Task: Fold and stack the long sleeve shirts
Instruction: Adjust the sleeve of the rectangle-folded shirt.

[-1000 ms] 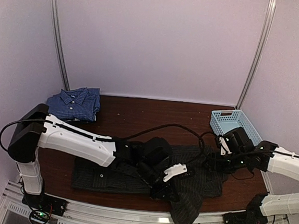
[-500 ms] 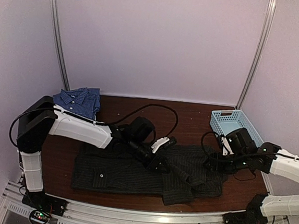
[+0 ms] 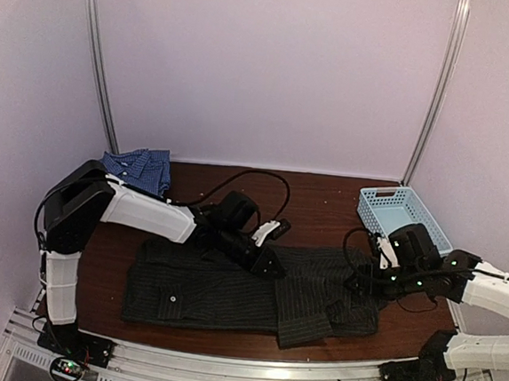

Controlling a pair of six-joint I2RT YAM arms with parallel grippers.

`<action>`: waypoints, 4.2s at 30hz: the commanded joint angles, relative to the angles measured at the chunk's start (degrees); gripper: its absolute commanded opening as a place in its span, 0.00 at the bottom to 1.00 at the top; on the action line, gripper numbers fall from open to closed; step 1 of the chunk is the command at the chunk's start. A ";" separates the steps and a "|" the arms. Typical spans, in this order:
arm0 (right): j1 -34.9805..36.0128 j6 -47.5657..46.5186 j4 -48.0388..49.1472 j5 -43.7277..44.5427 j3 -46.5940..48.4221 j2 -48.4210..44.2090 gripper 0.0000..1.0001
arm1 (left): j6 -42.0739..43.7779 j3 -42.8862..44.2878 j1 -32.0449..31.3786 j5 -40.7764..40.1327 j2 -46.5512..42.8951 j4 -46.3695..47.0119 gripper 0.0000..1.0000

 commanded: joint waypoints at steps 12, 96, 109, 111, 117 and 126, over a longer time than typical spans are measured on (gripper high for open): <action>8.62 2.10 15.56 -14.30 -8.85 -3.22 0.60 | 1.52 0.18 1.42 -13.24 -4.95 -2.08 0.33; 10.96 37.29 59.16 -24.69 1.50 18.31 0.02 | 47.67 -21.75 -18.61 -51.73 -25.08 29.38 0.25; 6.74 23.31 33.99 -19.83 6.01 8.79 0.64 | 32.11 -11.67 -14.46 -51.76 -25.74 7.95 0.00; 5.00 21.51 28.55 -19.12 6.37 5.99 0.67 | 29.14 -10.57 -12.42 -48.06 -26.60 4.19 0.00; -2.10 13.93 17.03 -16.24 9.10 0.97 0.68 | 21.28 -9.50 -7.15 -38.15 -29.14 -3.03 0.00; -7.26 1.27 13.41 -8.83 12.05 11.44 0.67 | 9.79 -10.18 -0.32 -34.63 -31.31 -10.10 0.00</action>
